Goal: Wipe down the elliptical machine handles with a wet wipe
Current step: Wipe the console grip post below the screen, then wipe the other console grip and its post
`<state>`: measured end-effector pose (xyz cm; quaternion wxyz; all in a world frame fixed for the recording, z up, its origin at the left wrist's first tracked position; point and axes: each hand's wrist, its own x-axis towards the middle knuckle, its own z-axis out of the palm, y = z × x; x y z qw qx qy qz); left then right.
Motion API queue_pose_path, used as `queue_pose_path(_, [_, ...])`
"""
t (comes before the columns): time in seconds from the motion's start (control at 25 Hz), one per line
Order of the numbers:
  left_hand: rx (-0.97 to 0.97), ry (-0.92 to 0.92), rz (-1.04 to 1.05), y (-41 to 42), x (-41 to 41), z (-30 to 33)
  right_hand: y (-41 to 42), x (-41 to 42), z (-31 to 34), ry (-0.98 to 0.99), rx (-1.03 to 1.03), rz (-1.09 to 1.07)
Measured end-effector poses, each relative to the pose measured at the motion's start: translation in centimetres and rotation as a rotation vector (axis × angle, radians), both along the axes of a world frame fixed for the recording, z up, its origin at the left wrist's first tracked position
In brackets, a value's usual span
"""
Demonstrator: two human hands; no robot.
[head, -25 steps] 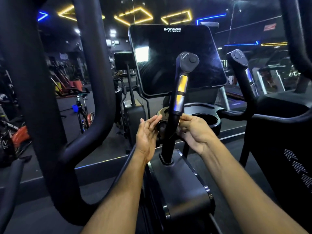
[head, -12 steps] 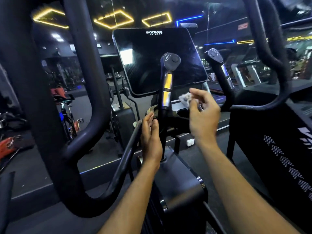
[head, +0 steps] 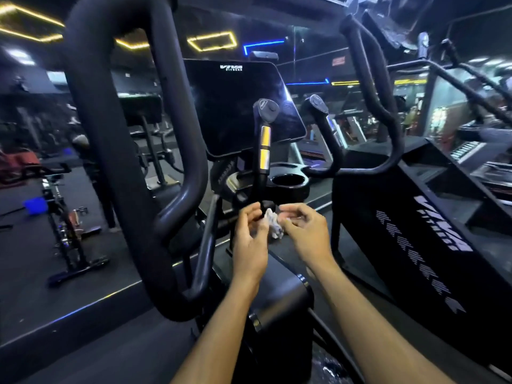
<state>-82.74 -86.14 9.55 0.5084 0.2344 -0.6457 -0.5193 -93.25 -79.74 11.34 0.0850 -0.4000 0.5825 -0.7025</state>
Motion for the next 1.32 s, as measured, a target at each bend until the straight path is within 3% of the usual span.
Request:
queue_pose_path(0.08, [-0.022, -0.041, -0.150, 2.2, 1.3, -1.9, 4.0, 1.5, -2.0, -0.145, 0.004, -0.005])
queue_pose_path(0.32, [0.043, -0.209, -0.515, 13.2, 2.2, -9.8, 18.2, 5.1, -9.1, -0.271, 0.089, -0.241])
queue_pose_path(0.56, [0.195, -0.332, -0.821, 28.5, 1.6, -16.4, 36.8, 9.2, -14.0, -0.276, 0.347, -0.304])
queue_pose_path(0.76, [0.193, -0.495, -1.218, 42.5, 2.4, -19.7, 52.6, 13.2, -18.5, -0.358, 0.435, -0.602])
queue_pose_path(1.0, [0.229, -0.652, -1.706, 63.2, 4.5, -21.2, 73.2, 21.3, -21.0, -0.641, 0.161, -0.926])
queue_pose_path(1.12, [0.176, -0.708, -1.873, 72.8, 5.4, -22.6, 82.3, 25.0, -21.9, -0.747, -0.002, -1.094])
queue_pose_path(1.32, [0.106, -0.822, -2.045, 86.4, 6.4, -23.6, 94.4, 28.9, -23.7, -0.836, -0.081, -1.267])
